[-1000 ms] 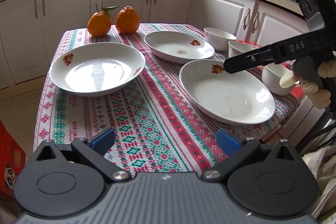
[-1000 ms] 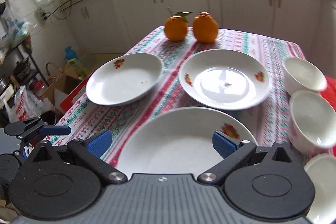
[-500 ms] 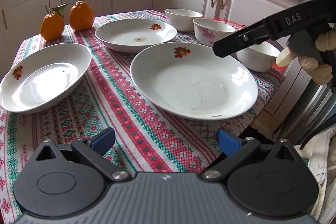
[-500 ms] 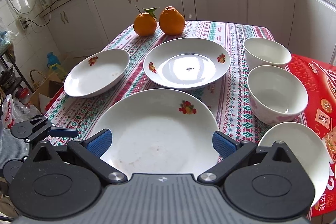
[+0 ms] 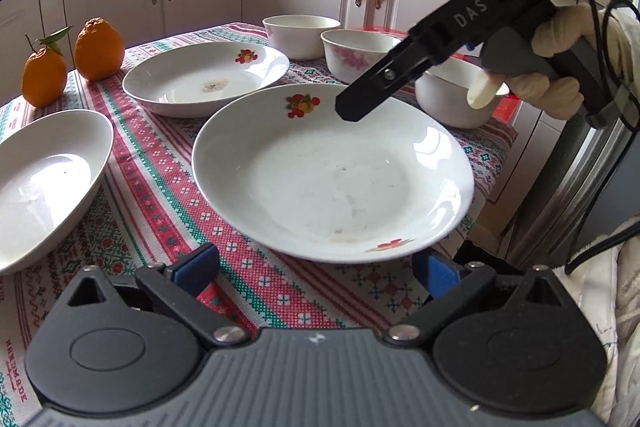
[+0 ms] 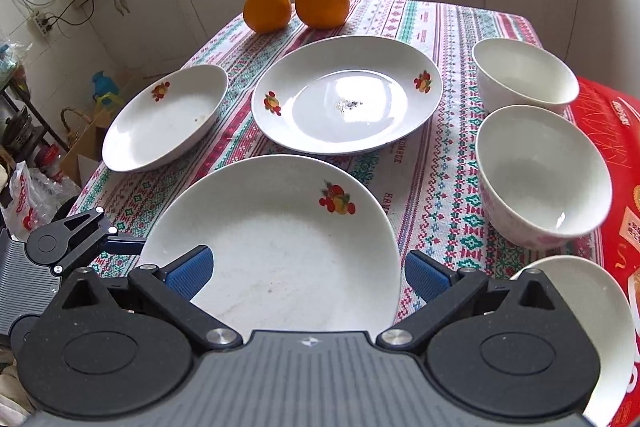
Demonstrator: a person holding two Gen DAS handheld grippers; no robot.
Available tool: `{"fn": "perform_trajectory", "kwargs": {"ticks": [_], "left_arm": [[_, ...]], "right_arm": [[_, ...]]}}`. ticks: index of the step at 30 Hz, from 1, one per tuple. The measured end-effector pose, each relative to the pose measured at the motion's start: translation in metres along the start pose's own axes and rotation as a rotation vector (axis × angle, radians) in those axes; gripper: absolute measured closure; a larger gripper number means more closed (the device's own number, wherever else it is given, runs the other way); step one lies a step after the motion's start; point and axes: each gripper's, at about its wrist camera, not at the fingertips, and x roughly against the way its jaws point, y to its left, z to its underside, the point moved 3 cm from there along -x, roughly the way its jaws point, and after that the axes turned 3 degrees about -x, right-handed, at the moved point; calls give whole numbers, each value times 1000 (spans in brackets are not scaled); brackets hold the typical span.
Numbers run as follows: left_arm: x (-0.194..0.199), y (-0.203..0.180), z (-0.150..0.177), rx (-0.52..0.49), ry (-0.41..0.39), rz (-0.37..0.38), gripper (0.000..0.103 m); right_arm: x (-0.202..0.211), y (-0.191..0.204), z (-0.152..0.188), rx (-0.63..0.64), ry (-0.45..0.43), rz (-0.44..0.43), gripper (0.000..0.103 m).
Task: Organize plates and bowls
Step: 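Carry the held plate with the right gripper over another white plate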
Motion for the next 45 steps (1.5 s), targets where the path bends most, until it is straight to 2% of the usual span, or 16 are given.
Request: {"fn": "perform_trajectory", "kwargs": {"ticks": [9, 23, 29, 45], "left_arm": [[-6, -1, -4, -22, -9, 45, 1], [-7, 0, -6, -28, -12, 74, 3], [-7, 0, -7, -28, -8, 96, 3], [-6, 0, -7, -41, 3, 86, 3]], "right_arm": [[-17, -6, -9, 32, 78, -31, 0], [-33, -9, -16, 49, 154, -84, 13], [-34, -11, -19, 44, 165, -107, 14], [-31, -11, -22, 28, 162, -141, 13]]}}
